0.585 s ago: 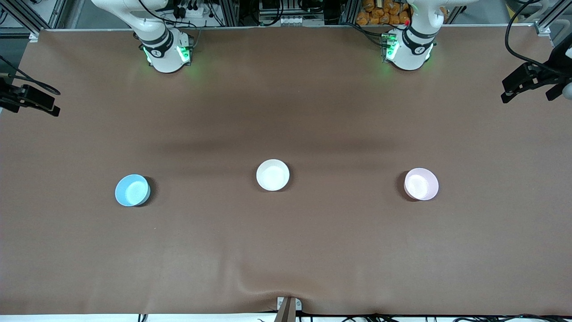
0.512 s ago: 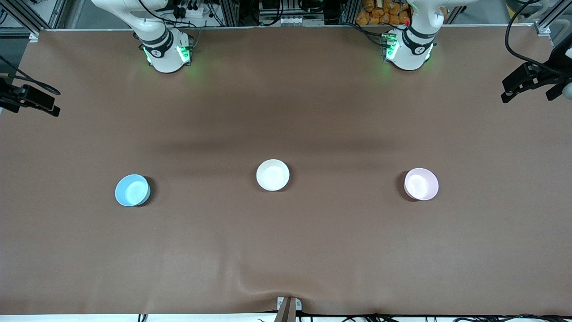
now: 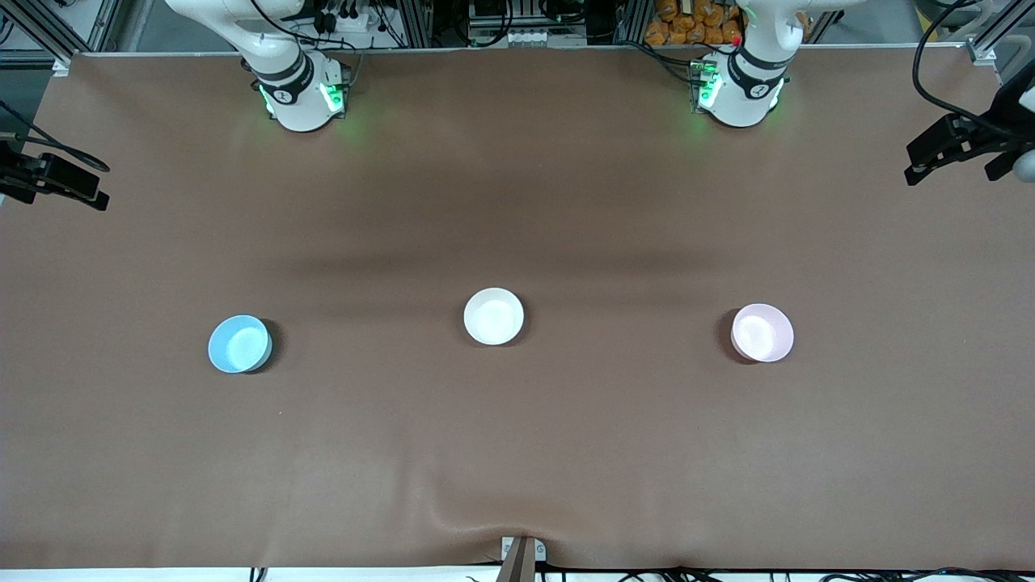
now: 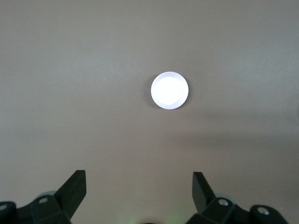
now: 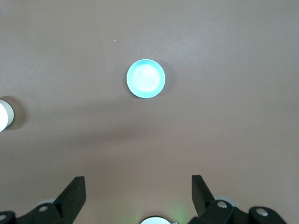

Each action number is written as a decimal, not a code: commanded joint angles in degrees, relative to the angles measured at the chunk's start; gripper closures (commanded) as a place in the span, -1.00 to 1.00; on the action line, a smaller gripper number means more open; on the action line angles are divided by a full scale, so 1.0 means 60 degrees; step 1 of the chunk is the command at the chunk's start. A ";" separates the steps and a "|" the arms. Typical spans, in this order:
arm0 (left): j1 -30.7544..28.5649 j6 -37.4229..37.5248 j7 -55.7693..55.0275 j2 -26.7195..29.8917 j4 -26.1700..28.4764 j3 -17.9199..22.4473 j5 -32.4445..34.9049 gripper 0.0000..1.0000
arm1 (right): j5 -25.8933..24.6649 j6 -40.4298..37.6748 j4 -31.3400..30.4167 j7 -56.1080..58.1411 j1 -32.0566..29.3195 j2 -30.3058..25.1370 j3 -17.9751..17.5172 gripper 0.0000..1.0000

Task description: Stack pink and blue bowls on white bowl

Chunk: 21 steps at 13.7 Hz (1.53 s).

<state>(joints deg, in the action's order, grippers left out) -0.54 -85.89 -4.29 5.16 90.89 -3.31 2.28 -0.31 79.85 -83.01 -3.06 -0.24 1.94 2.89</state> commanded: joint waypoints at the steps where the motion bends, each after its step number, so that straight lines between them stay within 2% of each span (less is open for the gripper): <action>1: -0.0057 0.0135 0.0189 -0.0200 0.0129 -0.0019 -0.0146 -1.00 | -0.0065 -0.0110 0.0110 -0.0032 0.0040 0.0042 -0.0014 -1.00; 5: -0.0057 -0.0157 0.0203 -0.0435 0.0364 -0.0019 -0.0146 -1.00 | -0.0065 -0.0110 0.0110 -0.0032 0.0026 0.0042 -0.0014 -1.00; 14: -0.0043 -0.3040 0.0232 -0.0522 0.2793 -0.0063 -0.0160 -1.00 | -0.0065 -0.0110 0.0110 -0.0046 0.0026 0.0042 -0.0014 -1.00; 16: -0.0043 -0.3773 0.0232 -0.0756 0.3278 -0.0063 -0.0146 -1.00 | -0.0065 -0.0110 0.0124 -0.0046 0.0011 0.0042 -0.0014 -1.00; 21: -0.0072 -0.4727 0.0232 -0.1912 0.3353 -0.0063 -0.0161 -1.00 | -0.0065 -0.0095 0.0124 -0.0046 0.0011 0.0042 -0.0014 -1.00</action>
<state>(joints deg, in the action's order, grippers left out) -0.53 -112.12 -3.99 -4.32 111.14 -3.52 2.28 -0.31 79.83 -83.03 -3.06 -0.24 1.95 2.89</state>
